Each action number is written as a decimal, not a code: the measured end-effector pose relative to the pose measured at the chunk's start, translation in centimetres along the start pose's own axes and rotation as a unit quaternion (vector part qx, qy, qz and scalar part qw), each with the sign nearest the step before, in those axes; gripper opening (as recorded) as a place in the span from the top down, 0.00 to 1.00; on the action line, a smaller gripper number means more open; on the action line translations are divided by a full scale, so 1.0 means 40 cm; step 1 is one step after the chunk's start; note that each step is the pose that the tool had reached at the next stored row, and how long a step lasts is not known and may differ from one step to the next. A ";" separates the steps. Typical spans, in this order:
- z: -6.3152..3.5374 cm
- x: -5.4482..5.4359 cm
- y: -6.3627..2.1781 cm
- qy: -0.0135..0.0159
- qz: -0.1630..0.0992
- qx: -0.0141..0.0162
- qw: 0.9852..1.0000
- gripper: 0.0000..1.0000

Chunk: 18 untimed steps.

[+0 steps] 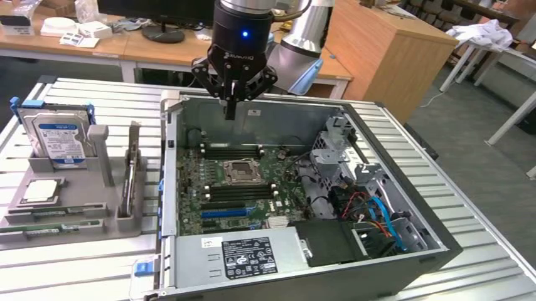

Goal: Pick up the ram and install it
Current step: 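Reach for the ram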

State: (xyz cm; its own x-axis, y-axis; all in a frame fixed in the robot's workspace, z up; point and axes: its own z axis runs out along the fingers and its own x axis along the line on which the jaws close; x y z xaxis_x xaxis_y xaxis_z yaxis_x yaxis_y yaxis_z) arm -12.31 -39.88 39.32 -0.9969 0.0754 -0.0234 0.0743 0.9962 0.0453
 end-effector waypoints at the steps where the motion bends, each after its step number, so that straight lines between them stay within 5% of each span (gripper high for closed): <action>1: 0.000 0.003 0.000 0.000 0.000 0.000 1.000 0.89; 18: -0.002 0.102 -0.001 0.000 0.000 0.000 1.000 0.89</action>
State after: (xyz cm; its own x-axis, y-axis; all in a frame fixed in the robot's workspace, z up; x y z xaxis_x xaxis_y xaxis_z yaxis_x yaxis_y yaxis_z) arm -16.38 -39.61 39.32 -0.9969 0.0753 -0.0233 0.0742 0.9962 0.0450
